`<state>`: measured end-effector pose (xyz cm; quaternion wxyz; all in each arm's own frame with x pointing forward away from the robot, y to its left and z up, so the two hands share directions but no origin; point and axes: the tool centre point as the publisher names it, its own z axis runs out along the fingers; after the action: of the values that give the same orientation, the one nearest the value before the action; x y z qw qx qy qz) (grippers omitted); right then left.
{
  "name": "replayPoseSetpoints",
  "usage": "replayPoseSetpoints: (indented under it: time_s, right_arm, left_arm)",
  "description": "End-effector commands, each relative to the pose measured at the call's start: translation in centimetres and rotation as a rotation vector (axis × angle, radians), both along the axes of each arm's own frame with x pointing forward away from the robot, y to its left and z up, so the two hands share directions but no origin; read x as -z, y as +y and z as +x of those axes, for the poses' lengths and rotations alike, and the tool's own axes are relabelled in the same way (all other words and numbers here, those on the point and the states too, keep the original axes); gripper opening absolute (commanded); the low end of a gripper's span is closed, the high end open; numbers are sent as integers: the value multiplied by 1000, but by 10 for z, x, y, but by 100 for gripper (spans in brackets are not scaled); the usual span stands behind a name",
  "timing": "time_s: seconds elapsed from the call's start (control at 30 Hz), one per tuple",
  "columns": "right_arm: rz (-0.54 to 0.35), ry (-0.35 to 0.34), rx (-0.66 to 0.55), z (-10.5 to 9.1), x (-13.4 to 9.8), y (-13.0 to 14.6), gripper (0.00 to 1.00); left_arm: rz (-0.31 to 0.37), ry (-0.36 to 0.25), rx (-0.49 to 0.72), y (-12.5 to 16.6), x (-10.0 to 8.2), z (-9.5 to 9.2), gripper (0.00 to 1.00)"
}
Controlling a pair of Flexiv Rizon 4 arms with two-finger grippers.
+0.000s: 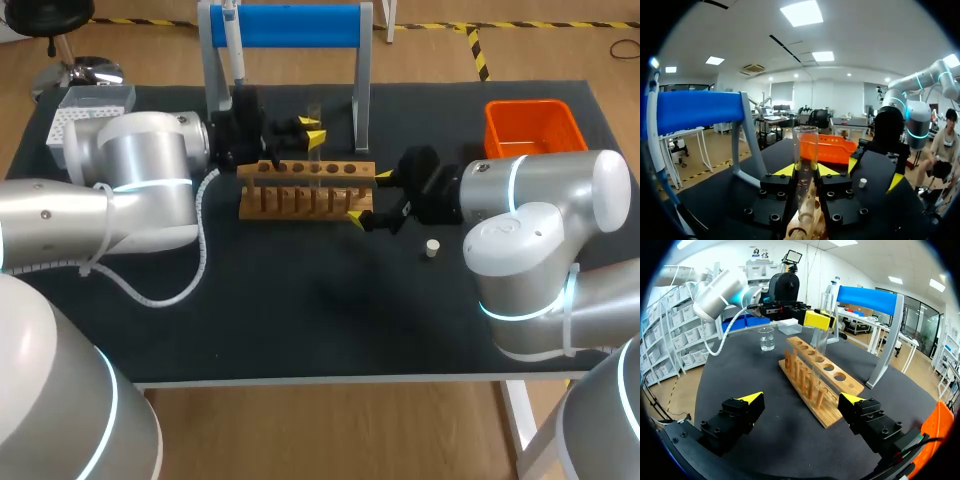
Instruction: Invert the test tube, pick up the pipette, mount the tip to pipette, aspirate from beaker and dispense into the tube, eject the tip, return the pipette, and cap with the stopper.
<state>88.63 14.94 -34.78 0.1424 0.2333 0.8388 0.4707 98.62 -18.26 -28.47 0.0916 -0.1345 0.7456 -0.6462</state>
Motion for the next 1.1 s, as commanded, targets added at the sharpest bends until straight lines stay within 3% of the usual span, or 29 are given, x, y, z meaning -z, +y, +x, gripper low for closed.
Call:
replayPoseSetpoints:
  time_s: [0.03,0.2,0.23,0.27,0.3,0.57,0.8,1.03,1.1]
  right_arm:
    - [0,0,0,0,0,0,100]
    - [0,0,0,0,0,0,100]
    - [0,0,0,0,0,0,100]
    - [0,0,0,0,0,0,100]
    - [0,0,0,0,0,0,100]
    - [0,0,0,0,0,0,100]
    - [0,0,0,0,0,0,100]
    - [0,0,0,0,0,0,100]
    - [0,0,0,0,0,0,100]
  left_arm:
    - [6,4,1,-3,1,0,0]
    - [17,19,-6,-3,4,0,0]
    - [18,20,-6,-3,4,1,7]
    - [18,24,-7,-3,4,1,7]
    - [17,27,-8,-3,4,1,100]
    - [36,35,-9,-2,3,0,100]
    - [50,42,-6,3,-12,-8,100]
    - [111,70,-5,21,-31,-17,100]
    - [162,74,-17,31,-38,-21,100]
